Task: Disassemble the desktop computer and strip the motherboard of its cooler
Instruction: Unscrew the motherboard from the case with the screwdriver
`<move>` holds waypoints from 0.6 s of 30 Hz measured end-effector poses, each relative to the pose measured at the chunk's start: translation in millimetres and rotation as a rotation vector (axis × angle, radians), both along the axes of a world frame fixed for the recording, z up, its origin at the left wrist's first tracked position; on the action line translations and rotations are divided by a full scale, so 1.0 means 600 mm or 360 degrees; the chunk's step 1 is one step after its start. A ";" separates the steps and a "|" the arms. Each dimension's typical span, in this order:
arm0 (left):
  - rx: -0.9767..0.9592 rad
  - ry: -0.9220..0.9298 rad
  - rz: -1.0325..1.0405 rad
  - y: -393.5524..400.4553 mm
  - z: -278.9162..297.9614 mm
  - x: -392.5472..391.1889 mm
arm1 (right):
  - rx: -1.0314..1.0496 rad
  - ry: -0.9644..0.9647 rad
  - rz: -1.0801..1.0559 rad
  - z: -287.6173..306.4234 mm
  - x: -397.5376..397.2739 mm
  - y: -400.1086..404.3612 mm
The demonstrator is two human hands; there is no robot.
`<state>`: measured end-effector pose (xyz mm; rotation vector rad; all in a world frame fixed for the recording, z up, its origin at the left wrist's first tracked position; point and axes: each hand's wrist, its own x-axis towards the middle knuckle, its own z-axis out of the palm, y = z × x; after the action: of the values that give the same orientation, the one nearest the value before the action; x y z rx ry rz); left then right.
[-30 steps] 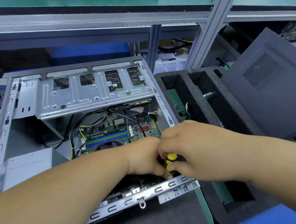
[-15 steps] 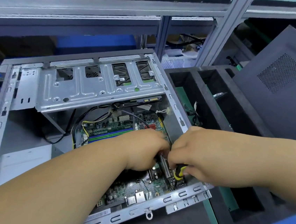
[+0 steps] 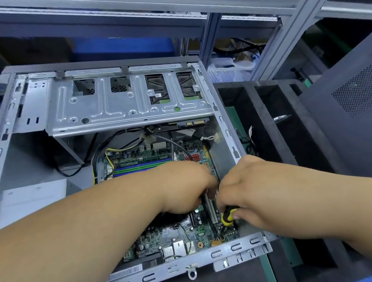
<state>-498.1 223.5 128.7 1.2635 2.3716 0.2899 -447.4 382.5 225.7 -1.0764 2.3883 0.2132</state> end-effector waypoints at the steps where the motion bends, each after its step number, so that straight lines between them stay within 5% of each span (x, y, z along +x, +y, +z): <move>1: -0.0009 -0.0008 0.0005 0.000 0.000 0.000 | 0.0015 -0.0013 0.0006 0.001 0.001 -0.002; 18: -0.0037 -0.0050 0.0005 0.003 -0.003 0.004 | -0.0017 0.0021 -0.0035 0.007 0.006 0.006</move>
<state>-495.7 225.3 127.0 1.2359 2.3443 0.2801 -443.9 386.3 229.6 -1.0565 2.4146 0.2007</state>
